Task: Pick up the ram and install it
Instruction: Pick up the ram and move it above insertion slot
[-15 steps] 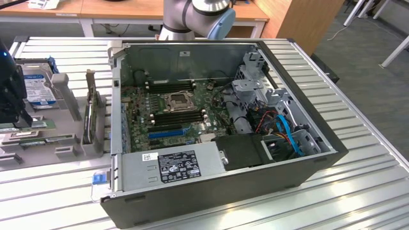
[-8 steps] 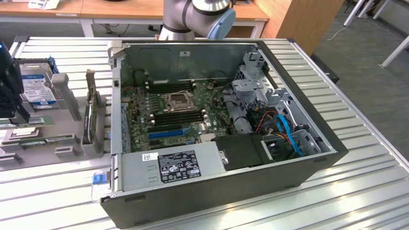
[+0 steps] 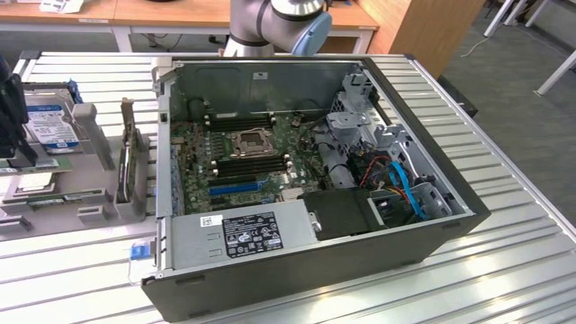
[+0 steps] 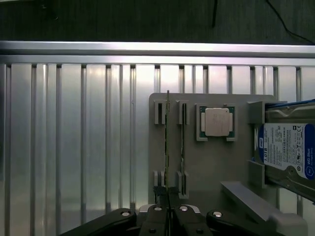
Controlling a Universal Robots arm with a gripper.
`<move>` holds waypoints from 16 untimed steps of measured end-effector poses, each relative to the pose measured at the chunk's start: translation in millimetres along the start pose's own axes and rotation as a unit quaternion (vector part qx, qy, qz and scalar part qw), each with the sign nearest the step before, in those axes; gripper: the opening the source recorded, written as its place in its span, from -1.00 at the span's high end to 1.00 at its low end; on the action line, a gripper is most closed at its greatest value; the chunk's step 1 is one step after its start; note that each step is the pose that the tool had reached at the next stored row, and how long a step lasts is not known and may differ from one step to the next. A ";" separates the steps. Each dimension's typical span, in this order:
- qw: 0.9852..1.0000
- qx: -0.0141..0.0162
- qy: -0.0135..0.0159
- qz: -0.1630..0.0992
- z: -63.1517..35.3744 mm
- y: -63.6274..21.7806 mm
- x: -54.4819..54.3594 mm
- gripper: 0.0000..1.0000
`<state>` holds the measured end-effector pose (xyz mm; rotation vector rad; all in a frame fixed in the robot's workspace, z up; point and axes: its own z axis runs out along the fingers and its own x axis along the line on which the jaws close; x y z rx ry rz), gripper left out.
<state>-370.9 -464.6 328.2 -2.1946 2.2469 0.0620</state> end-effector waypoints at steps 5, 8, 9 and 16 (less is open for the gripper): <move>1.000 0.000 0.000 0.000 -7.9 -0.2 -0.3 0.77; 1.000 0.000 0.000 0.000 -12.9 -0.3 -0.4 0.77; 1.000 0.000 0.000 0.000 -14.6 -0.3 -0.5 0.77; 1.000 0.000 0.000 0.000 -25.9 -0.3 -0.8 0.77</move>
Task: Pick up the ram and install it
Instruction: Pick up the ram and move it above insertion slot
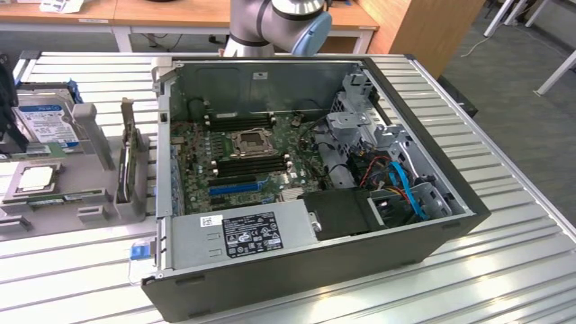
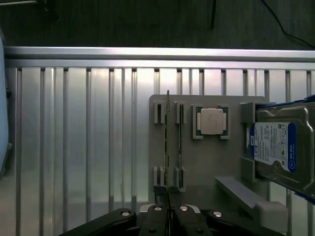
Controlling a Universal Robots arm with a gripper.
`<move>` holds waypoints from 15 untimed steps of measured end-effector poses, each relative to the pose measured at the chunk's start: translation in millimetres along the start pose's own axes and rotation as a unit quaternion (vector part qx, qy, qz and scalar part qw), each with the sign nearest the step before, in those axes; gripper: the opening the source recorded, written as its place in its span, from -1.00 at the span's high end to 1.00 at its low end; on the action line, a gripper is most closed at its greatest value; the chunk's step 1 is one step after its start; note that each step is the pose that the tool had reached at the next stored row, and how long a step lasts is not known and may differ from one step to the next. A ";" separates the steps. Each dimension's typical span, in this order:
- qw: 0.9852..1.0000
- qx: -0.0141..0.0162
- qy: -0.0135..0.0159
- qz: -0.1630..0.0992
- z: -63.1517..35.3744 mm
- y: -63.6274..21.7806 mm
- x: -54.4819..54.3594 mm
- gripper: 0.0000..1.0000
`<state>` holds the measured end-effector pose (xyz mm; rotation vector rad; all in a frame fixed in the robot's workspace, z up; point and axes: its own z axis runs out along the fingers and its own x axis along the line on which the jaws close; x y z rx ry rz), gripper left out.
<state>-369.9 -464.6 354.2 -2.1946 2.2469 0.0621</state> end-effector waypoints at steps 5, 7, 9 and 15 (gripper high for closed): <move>1.000 0.000 0.000 0.000 -8.0 0.2 -0.2 0.77; 1.000 0.000 0.000 0.000 -11.5 0.2 -0.3 0.77; 1.000 0.000 0.000 0.000 -15.2 0.3 -0.4 0.77; 1.000 0.000 0.000 0.000 -26.1 0.6 -0.7 0.77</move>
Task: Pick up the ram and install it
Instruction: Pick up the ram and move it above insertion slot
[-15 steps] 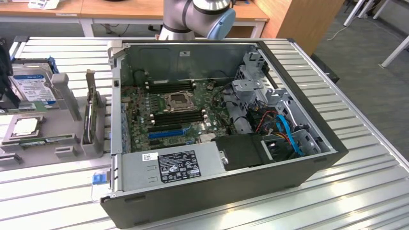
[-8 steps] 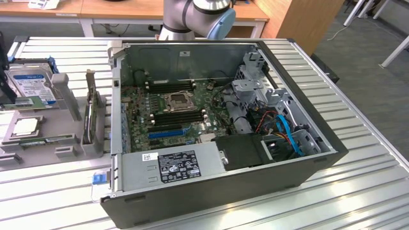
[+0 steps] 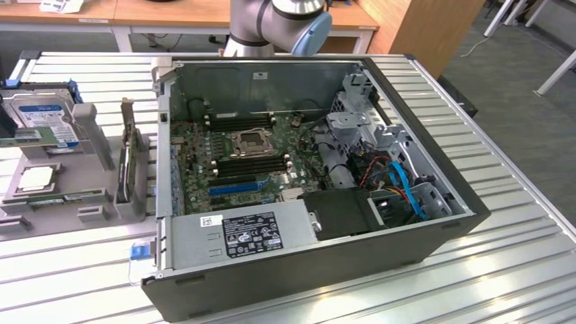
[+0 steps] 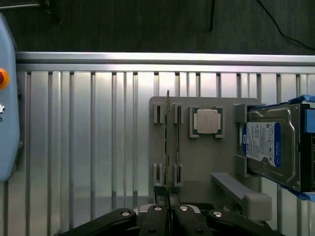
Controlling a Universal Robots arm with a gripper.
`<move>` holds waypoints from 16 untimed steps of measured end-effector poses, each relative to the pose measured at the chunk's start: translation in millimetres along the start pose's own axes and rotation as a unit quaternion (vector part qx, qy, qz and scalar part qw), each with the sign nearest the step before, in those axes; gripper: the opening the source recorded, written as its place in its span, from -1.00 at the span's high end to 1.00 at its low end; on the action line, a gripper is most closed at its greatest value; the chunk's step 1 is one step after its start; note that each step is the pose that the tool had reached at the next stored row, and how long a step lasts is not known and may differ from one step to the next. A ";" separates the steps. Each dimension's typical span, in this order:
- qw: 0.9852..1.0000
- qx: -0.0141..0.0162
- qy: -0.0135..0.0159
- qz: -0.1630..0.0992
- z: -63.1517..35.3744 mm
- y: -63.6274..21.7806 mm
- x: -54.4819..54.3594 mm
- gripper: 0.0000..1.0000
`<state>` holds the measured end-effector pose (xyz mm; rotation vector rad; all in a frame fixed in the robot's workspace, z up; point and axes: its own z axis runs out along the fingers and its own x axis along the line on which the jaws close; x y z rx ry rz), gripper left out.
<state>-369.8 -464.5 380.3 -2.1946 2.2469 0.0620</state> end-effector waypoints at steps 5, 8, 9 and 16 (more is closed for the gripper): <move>1.000 0.000 0.000 0.000 -7.8 0.2 -0.2 0.77; 1.000 0.000 0.000 0.000 -12.0 0.3 -0.3 0.77; 1.000 0.000 0.000 0.000 -13.3 0.4 -0.3 0.77; 1.000 0.000 0.000 0.000 -21.2 -1.3 -0.5 0.77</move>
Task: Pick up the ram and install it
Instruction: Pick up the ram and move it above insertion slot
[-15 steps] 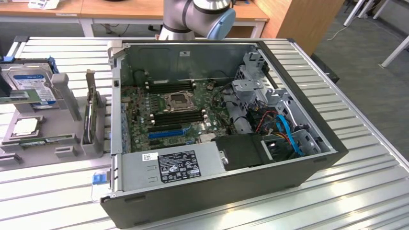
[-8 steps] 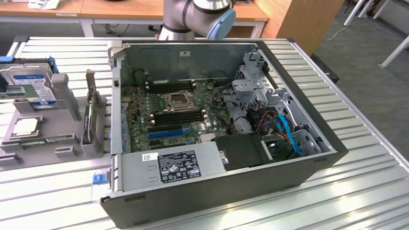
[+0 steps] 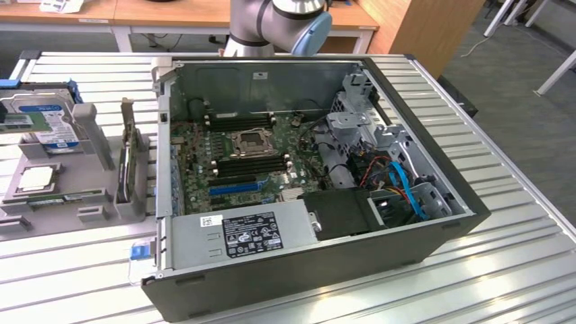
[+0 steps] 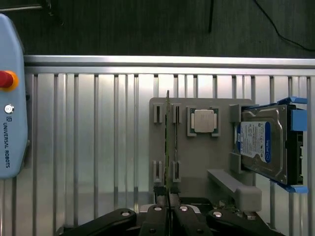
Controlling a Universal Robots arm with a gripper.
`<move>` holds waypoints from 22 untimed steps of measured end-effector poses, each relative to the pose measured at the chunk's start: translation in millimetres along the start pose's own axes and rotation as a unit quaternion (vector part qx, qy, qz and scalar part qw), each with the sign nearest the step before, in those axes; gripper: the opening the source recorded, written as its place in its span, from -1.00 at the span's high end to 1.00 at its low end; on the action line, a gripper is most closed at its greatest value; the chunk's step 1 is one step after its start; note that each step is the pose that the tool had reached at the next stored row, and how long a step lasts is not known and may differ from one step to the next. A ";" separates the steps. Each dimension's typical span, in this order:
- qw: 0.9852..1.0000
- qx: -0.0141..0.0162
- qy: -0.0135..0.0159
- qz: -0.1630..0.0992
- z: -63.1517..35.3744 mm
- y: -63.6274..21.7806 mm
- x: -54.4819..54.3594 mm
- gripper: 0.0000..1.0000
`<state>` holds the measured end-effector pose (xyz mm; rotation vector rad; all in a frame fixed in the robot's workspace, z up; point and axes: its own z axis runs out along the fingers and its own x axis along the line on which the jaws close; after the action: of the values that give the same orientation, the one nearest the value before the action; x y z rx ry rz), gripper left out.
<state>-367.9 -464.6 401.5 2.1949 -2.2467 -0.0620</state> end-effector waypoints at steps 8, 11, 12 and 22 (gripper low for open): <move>1.000 0.000 0.000 0.000 -0.3 -12.9 -0.4 0.77; 1.000 0.000 0.000 0.000 -0.4 -18.3 -0.5 0.77; 1.000 0.000 0.000 0.000 -0.5 -20.0 -0.5 0.77; 1.000 0.000 0.000 0.000 -1.0 -40.6 -1.0 0.77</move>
<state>-327.3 -464.5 401.4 2.1948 -2.2471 -0.0621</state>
